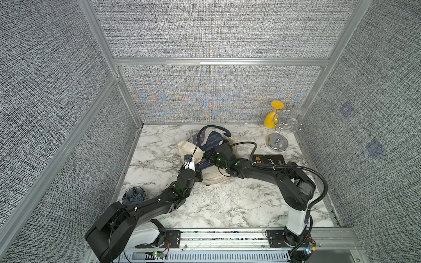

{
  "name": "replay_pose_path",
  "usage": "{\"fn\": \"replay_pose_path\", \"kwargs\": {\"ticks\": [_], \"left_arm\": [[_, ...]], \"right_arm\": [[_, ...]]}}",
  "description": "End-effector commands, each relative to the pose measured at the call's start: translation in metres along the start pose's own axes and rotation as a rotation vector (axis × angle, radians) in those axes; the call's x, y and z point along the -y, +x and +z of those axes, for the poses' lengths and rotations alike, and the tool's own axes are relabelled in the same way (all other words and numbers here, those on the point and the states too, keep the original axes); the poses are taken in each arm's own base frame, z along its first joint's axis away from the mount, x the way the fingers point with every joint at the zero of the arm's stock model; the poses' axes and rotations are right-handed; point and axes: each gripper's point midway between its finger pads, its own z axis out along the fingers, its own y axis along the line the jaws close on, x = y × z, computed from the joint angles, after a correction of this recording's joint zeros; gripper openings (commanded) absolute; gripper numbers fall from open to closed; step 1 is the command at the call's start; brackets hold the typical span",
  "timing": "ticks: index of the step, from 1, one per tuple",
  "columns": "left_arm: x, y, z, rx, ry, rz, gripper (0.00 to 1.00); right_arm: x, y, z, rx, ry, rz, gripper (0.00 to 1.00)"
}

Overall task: Take out the books from the canvas bag
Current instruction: Pick up the book from the canvas bag.

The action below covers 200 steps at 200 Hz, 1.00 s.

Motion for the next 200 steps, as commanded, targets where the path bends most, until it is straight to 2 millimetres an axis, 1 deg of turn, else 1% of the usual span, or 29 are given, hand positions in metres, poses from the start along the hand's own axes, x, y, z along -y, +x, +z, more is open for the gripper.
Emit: {"fn": "replay_pose_path", "kwargs": {"ticks": [1, 24, 48, 65, 85, 120, 140, 156, 181, 200], "left_arm": [[0.008, -0.012, -0.001, 0.040, 0.035, -0.013, 0.00], [0.008, -0.012, -0.001, 0.043, 0.037, -0.013, 0.00], [0.008, -0.010, 0.000, 0.037, 0.037, -0.011, 0.00], [0.008, -0.010, 0.001, 0.033, 0.035, -0.008, 0.00], [0.007, -0.010, 0.001, 0.035, 0.029, -0.007, 0.00], [0.008, -0.011, 0.000, 0.036, 0.031, -0.007, 0.00], [0.009, -0.011, 0.000, 0.037, 0.038, -0.011, 0.00], [0.009, -0.012, -0.001, 0.039, 0.039, -0.013, 0.00], [0.008, -0.012, -0.001, 0.040, 0.036, -0.011, 0.00], [0.009, -0.012, 0.000, 0.040, 0.038, -0.012, 0.00]], "right_arm": [[0.000, -0.014, 0.004, 0.064, -0.001, 0.033, 0.59], [0.000, -0.023, 0.007, 0.100, 0.016, 0.014, 0.57], [-0.008, -0.030, 0.009, 0.122, 0.007, -0.003, 0.54], [-0.010, -0.032, 0.011, 0.125, 0.000, -0.007, 0.45], [-0.012, -0.037, 0.009, 0.139, -0.004, -0.009, 0.41], [-0.021, -0.049, -0.001, 0.178, -0.007, -0.039, 0.38], [-0.023, -0.055, 0.001, 0.188, -0.016, -0.032, 0.33], [-0.026, -0.060, 0.004, 0.188, -0.026, -0.025, 0.31], [-0.036, -0.065, 0.007, 0.199, -0.051, -0.026, 0.31], [-0.044, -0.069, 0.011, 0.205, -0.079, -0.019, 0.34]]}}
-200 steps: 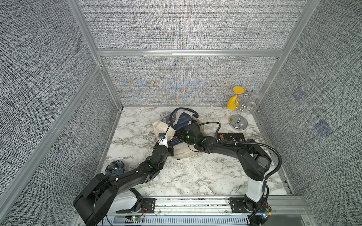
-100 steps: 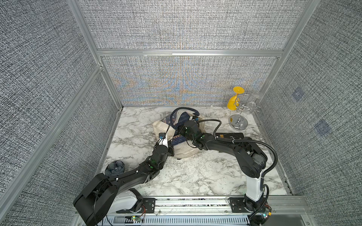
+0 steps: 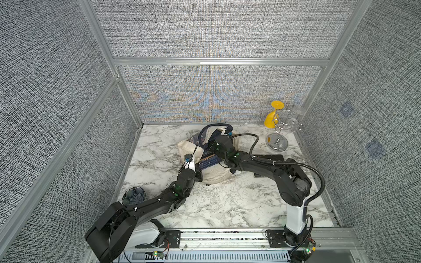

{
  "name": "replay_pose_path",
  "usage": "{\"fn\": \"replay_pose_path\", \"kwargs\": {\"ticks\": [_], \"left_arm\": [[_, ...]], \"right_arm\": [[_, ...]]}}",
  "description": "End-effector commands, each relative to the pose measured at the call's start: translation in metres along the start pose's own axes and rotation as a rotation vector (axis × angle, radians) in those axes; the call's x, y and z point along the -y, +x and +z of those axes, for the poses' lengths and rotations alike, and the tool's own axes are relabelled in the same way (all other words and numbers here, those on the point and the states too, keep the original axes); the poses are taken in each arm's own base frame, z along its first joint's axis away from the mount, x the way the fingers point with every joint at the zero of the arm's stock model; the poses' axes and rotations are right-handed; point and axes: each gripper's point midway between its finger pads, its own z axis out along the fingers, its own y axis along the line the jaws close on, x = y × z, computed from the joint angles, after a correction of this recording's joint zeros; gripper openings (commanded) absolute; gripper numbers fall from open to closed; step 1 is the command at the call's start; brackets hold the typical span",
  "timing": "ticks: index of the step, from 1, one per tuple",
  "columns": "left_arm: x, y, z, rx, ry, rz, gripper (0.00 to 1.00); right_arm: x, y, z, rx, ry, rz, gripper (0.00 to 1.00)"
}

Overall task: Take out the books from the canvas bag
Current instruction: Pick up the book from the canvas bag.

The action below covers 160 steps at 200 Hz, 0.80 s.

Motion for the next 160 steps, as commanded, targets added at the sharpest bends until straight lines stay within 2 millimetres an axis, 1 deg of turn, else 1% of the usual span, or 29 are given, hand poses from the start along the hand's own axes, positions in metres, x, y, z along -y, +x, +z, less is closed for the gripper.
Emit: {"fn": "replay_pose_path", "kwargs": {"ticks": [1, 15, 31, 55, 68, 81, 109, 131, 160], "left_arm": [[0.008, -0.009, 0.000, 0.032, 0.033, -0.012, 0.00], [0.007, -0.008, 0.000, 0.030, 0.033, -0.012, 0.00], [0.008, -0.008, 0.000, 0.030, 0.034, -0.012, 0.00], [0.008, -0.008, 0.000, 0.031, 0.038, -0.008, 0.00], [0.008, -0.008, 0.000, 0.031, 0.037, -0.009, 0.00], [0.007, -0.008, 0.000, 0.032, 0.033, -0.009, 0.00], [0.007, -0.009, 0.000, 0.035, 0.031, -0.016, 0.00], [0.005, -0.010, -0.001, 0.040, 0.026, -0.026, 0.00], [0.003, -0.011, -0.003, 0.050, 0.019, -0.044, 0.00]], "right_arm": [[-0.018, -0.011, 0.005, 0.036, -0.063, 0.004, 0.35], [-0.024, -0.010, 0.009, 0.031, -0.085, 0.012, 0.39], [-0.027, -0.006, 0.016, 0.019, -0.101, 0.028, 0.39], [-0.022, -0.001, 0.026, 0.008, -0.085, 0.051, 0.39], [-0.020, 0.000, 0.028, 0.007, -0.079, 0.054, 0.32], [-0.018, 0.003, 0.027, 0.002, -0.074, 0.057, 0.23], [-0.023, 0.005, 0.016, -0.017, -0.094, 0.045, 0.00], [-0.031, 0.007, 0.000, -0.037, -0.108, 0.017, 0.00], [-0.030, 0.012, -0.019, -0.077, -0.113, -0.007, 0.00]]}}
